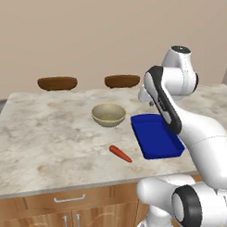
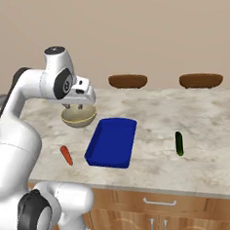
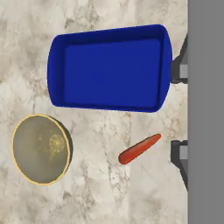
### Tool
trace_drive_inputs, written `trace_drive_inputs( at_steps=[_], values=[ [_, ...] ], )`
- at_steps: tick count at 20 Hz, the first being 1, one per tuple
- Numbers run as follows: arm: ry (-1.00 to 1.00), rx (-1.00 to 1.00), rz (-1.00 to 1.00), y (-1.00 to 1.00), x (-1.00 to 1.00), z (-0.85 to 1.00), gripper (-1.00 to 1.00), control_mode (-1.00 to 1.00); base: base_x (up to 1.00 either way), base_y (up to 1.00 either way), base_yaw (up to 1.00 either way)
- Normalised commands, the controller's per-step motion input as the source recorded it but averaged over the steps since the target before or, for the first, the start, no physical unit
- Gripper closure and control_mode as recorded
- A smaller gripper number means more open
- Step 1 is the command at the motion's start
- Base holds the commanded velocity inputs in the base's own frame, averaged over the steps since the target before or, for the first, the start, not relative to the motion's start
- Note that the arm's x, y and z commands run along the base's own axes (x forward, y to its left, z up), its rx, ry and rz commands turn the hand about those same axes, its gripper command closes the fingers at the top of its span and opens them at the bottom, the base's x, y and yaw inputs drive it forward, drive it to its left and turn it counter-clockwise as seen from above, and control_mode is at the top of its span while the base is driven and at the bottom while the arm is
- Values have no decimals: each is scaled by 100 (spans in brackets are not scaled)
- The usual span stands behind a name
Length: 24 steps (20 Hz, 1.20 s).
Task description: Place the two vegetables and bowl onto the tray for setting up a vegetable dip station.
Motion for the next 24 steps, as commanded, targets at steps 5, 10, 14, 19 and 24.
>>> trace_drive_inputs(
  at_steps=[5,10,14,19,24],
  values=[
    [1,0,3,7,-1,0,-100,-100,0,0,0],
    [0,0,21,32,-23,-8,-100,-100,0,0,0],
    [6,0,30,41,-27,-9,-100,-100,0,0,0],
    [5,0,27,44,-33,-21,-100,-100,0,0,0],
    [0,-5,13,45,-19,-28,-100,-100,0,0,0]
  ],
)
